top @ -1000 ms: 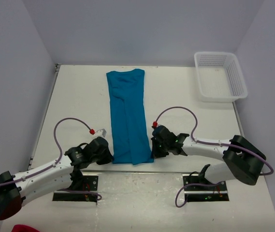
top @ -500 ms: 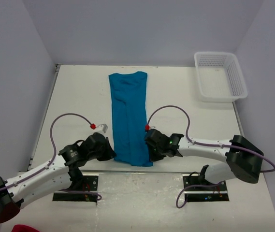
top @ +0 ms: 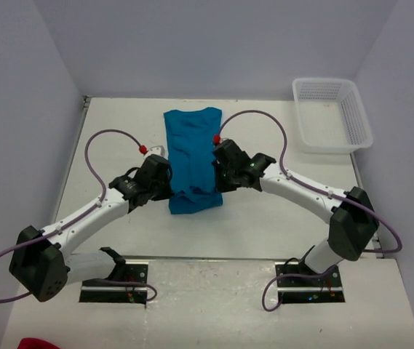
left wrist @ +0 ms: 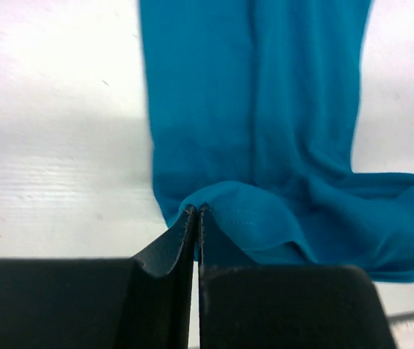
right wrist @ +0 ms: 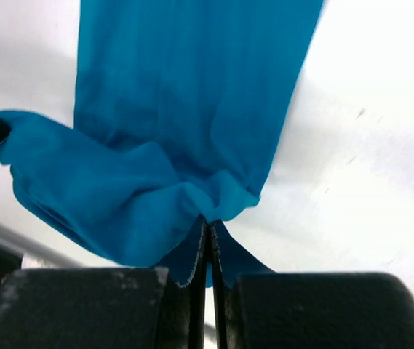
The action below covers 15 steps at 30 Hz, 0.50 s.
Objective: Fold and stack the t-shirts
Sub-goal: Fold the folded rectangular tshirt in 1/3 of the way
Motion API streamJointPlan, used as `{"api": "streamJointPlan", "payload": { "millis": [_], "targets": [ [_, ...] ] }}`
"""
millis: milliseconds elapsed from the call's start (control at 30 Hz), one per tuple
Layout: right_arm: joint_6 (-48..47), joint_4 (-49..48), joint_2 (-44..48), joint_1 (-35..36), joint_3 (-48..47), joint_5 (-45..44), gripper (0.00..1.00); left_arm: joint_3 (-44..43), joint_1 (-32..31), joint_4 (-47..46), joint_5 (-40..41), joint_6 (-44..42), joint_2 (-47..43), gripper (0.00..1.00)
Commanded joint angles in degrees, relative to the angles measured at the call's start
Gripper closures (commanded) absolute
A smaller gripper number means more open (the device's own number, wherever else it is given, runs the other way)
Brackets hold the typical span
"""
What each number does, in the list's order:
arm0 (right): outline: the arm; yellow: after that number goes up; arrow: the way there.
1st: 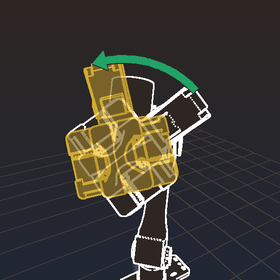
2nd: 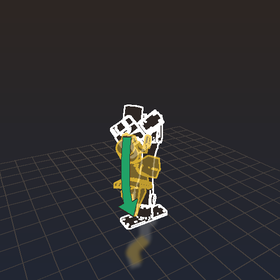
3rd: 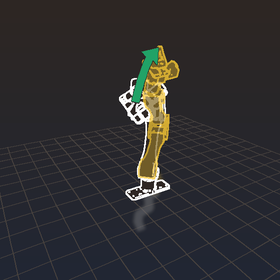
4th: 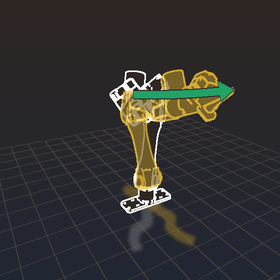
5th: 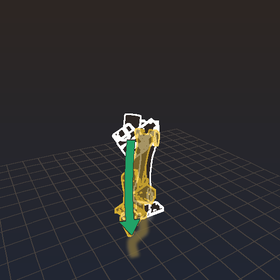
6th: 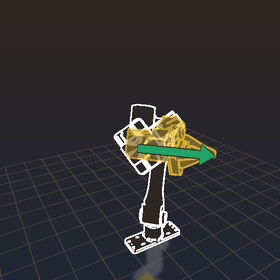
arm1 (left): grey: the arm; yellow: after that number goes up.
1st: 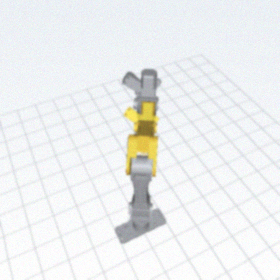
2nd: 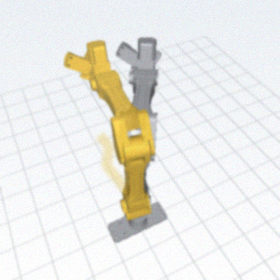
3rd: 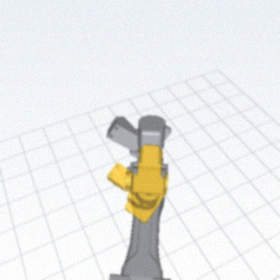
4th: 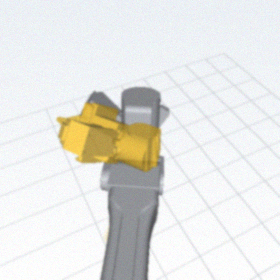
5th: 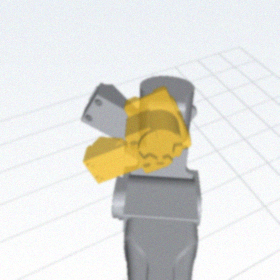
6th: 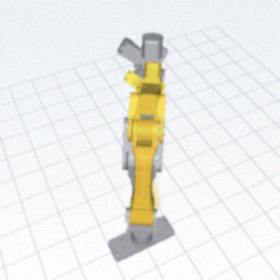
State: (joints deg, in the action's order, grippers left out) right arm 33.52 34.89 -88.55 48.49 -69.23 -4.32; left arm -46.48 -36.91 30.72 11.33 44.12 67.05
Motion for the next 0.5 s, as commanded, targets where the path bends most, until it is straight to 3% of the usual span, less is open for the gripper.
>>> {"api": "streamJointPlan", "payload": {
  "millis": [0,467],
  "targets": [
    [-5.47,3.95,-4.34,-4.01,-6.78,0.89,1.0,-4.83,4.29,-3.74,1.59,-5.79,3.51,1.0],
    [-13.3,7.2,-24.2,-12.89,-27.18,8.35,1.0,-22.42,8.69,-5.32,4.58,-11.68,22.59,1.0]
  ]
}}
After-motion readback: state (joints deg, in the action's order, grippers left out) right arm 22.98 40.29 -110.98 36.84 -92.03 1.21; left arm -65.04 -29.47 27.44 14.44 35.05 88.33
